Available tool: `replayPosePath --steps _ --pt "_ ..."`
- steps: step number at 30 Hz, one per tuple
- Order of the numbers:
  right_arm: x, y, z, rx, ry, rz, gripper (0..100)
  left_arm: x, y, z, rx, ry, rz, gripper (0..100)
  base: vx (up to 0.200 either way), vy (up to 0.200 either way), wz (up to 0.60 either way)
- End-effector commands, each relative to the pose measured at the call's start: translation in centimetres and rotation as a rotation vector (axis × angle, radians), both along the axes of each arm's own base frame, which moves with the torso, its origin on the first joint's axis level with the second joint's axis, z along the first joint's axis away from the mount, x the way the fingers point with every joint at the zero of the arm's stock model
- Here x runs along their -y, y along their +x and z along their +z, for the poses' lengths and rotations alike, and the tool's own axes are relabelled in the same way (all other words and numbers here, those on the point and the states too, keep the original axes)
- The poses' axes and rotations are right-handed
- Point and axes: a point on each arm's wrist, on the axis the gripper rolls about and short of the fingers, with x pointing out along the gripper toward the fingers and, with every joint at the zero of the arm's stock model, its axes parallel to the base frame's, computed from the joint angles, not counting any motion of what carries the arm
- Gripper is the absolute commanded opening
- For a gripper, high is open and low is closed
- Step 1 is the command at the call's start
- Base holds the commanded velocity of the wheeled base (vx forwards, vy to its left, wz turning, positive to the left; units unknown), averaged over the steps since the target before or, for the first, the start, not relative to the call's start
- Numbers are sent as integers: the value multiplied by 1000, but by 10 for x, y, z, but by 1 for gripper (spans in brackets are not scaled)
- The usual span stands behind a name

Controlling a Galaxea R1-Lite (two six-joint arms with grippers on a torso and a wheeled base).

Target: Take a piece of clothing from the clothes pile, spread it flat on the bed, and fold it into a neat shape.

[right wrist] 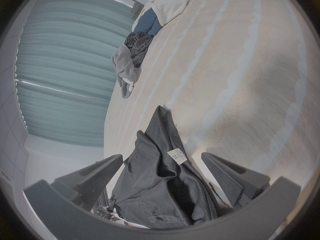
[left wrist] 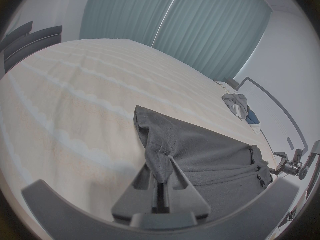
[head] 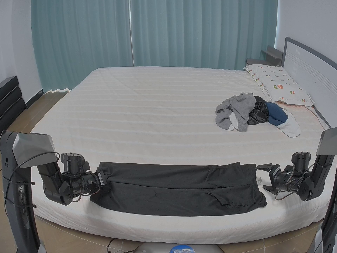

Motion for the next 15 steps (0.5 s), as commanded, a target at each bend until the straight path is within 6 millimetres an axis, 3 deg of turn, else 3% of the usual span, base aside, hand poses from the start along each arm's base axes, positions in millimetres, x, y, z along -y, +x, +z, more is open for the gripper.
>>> replayPosePath --steps 1,4,7,15 --pt "0 0 0 0 1 1 100 0 0 4 12 -2 0 0 0 0 0" --pt "0 0 0 1 3 1 100 0 0 4 14 -5 3 0 0 0 0" --pt "0 0 0 1 3 1 100 0 1 4 13 -11 7 0 -200 0 0" --pt "0 0 0 3 4 2 100 6 9 8 36 -57 23 0 0 0 0"
